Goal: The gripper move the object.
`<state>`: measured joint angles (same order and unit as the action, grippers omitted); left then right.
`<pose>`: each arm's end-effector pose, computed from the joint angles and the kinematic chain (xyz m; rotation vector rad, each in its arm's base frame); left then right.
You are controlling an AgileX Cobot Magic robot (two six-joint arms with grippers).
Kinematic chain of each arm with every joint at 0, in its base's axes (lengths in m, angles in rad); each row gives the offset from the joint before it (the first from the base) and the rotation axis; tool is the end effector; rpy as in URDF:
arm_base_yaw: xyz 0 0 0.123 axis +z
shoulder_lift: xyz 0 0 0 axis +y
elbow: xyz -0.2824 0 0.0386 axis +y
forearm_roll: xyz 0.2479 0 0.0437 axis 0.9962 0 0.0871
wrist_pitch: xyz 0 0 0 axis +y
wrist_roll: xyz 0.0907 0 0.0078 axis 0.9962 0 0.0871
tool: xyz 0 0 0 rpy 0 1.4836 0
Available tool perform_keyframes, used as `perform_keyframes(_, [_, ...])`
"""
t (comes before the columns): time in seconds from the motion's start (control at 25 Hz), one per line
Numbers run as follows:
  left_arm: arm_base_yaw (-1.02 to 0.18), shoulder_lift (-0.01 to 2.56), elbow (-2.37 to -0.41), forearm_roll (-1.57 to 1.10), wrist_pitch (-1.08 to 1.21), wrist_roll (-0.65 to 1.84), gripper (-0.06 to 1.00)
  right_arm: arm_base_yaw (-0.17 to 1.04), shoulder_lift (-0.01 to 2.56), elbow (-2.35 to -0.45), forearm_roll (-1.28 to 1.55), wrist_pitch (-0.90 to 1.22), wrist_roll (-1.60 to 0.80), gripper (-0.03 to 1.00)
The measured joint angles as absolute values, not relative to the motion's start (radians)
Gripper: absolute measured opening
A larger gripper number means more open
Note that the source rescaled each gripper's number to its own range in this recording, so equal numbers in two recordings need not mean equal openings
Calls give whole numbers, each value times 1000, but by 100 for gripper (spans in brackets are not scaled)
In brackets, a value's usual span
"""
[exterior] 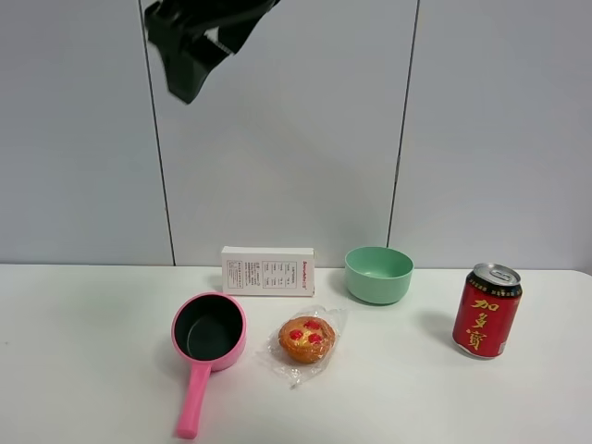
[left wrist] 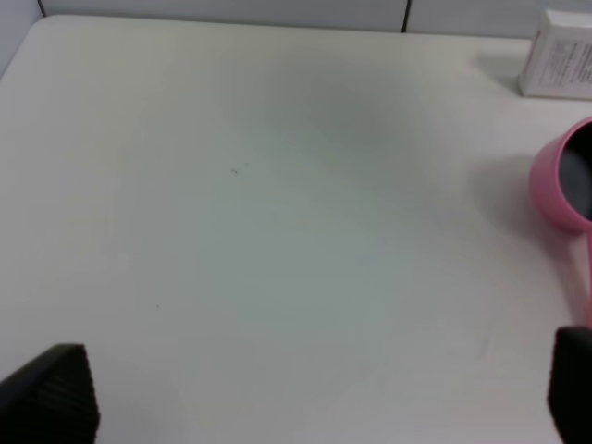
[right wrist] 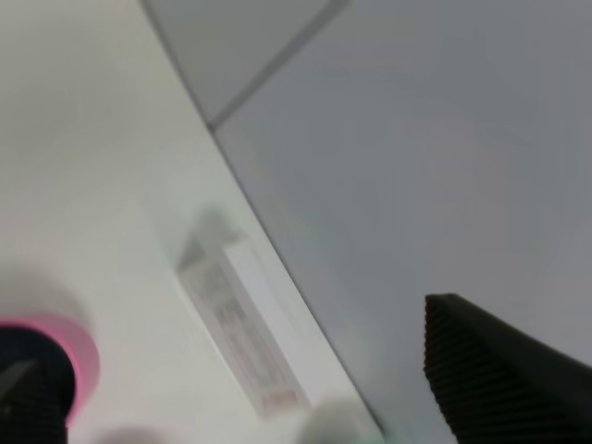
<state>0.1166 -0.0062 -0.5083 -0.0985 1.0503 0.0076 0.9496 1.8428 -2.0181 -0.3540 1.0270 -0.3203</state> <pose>-0.0056 -0.0085 0.2806 -0.1050 2.0130 -0.0384 0.2629 0.3208 0.4125 -1.3952 1.7895 -0.1159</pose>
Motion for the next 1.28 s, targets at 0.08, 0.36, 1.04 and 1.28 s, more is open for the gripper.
perform_keyframes(0.08, [117,-6,-508,-98,1050,8,100,941,1798,-2018,-385,1101,-239,75])
perform_keyframes(0.36, [117,-6,-508,-98,1050,8,100,858,1664,-1986,-483,1211,27,75])
perform_keyframes(1.04, [117,-6,-508,-98,1050,8,100,280,910,-1076,-177,955,-19,75])
perform_keyframes(1.28, [117,-6,-508,-98,1050,8,100,-17,587,-875,-63,975,-75,75])
